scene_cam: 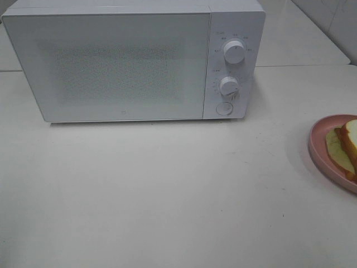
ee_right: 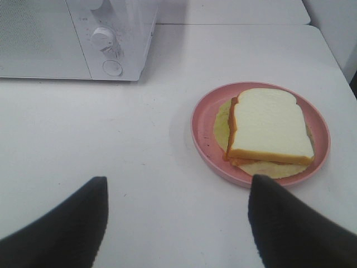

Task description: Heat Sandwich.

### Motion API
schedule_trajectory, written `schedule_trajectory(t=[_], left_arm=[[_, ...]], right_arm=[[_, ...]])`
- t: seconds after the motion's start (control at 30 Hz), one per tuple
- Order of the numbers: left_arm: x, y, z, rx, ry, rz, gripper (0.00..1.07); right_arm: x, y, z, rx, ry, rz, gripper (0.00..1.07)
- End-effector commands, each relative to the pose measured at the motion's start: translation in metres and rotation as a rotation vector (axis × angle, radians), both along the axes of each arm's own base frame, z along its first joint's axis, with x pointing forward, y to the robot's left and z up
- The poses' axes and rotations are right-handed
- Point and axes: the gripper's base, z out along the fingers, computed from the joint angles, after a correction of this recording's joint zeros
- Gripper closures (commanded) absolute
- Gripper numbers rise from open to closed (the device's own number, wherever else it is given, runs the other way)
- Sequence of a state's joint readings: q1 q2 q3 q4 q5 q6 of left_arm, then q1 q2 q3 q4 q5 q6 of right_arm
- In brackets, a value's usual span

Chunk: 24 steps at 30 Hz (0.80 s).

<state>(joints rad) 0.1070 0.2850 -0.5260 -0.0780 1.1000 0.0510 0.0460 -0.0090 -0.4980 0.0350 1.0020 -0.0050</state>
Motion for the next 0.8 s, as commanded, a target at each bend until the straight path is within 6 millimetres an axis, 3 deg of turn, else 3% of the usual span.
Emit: schedule_trajectory(t=[0.03, 0.27, 0.4, 0.8], left_arm=[[-0.005, -0.002, 0.001, -0.015, -0.068, 0.007, 0.3], [-0.023, -0.003, 0.003, 0.006, -0.182, -0.01, 0.3], [-0.043, -0.004, 0.003, 0.03, -0.306, -0.005, 0.3], [-0.047, -0.004, 0.003, 0.039, -0.326, -0.001, 0.3]], right_arm=[[-0.003, 0.0, 0.0, -0.007, -0.027, 0.0, 0.38], [-0.003, 0.0, 0.0, -0.007, -0.027, 0.0, 0.38], [-0.003, 0.0, 0.0, -0.007, -0.027, 0.0, 0.38], [-0.003, 0.0, 0.0, -0.007, -0.027, 0.0, 0.38]])
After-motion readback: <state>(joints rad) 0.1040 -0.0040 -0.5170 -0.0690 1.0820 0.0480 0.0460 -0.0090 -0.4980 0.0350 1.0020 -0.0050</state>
